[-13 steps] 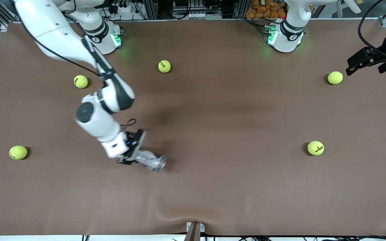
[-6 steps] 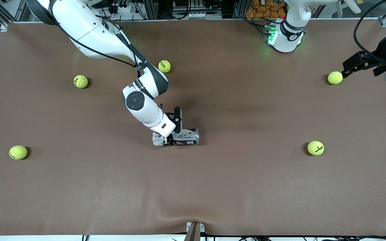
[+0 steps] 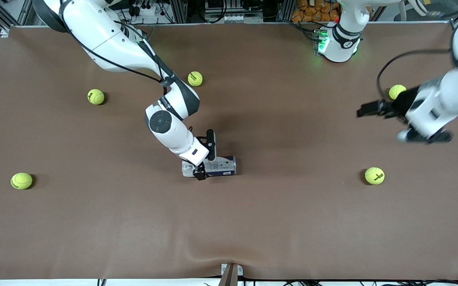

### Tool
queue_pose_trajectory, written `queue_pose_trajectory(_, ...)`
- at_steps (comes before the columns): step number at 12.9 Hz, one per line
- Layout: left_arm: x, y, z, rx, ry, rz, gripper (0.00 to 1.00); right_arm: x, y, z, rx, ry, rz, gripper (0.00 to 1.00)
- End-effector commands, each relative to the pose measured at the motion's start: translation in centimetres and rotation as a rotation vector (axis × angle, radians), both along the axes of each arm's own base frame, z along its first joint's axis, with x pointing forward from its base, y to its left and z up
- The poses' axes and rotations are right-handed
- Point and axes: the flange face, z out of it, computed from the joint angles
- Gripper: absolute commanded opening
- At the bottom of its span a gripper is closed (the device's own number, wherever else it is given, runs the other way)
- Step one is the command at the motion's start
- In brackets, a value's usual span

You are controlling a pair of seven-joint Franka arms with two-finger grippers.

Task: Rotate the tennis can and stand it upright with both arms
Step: 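Open the right gripper and withdraw while the left gripper reaches the can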

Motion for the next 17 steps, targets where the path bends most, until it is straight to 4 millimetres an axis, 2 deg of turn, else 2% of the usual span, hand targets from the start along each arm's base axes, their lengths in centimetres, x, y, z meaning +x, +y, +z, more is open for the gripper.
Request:
queue_pose_trajectory(1,2.5,-2.7,-6.1,-0.175,0.049,0.075,1.00,0.0,-0.9,6.0,-0.031,-0.024,0.058,1.00)
queue_pose_trajectory(3,3.8,-7.0,-11.0,-0.295,0.077,0.129,1.00,-0.2,-2.1,10.4,-0.056,-0.005,0.045,1.00)
queue_pose_trajectory(5,3.9,-11.7,-16.0,-0.355,0.070,0.204,1.00,0.2,-4.5,15.0,-0.060,-0.014,-0.006,1.00)
queue_pose_trajectory(7,3.9,-15.5,-19.9,-0.412,0.063,0.300,1.00,0.5,-7.1,18.7,-0.068,-0.013,-0.090,1.00)
queue_pose_trajectory(8,3.5,-17.7,-21.2,-0.437,0.061,0.336,1.00,1.0,-9.3,20.2,-0.068,-0.012,-0.151,1.00)
queue_pose_trajectory(9,3.4,-19.0,-22.4,-0.468,0.062,0.393,1.00,1.5,-11.4,21.3,-0.067,-0.004,-0.226,1.00)
queue_pose_trajectory(11,3.0,-20.3,-25.1,-0.537,0.092,0.447,1.00,2.1,-16.1,23.9,-0.072,0.025,-0.410,1.00)
queue_pose_trajectory(12,2.9,-20.4,-26.1,-0.563,0.074,0.424,1.00,2.3,-18.9,25.4,-0.072,0.033,-0.520,1.00)
queue_pose_trajectory(14,2.8,-20.1,-29.5,-0.624,0.018,0.361,1.00,2.3,-23.9,28.6,-0.069,0.032,-0.704,1.00)
queue_pose_trajectory(16,2.4,-20.4,-33.3,-0.716,-0.039,0.342,1.00,1.7,-27.8,31.6,-0.046,0.023,-0.860,1.00)
queue_pose_trajectory(17,2.8,-20.7,-34.3,-0.762,-0.075,0.344,1.00,1.0,-29.3,32.7,-0.049,0.044,-0.932,1.00)
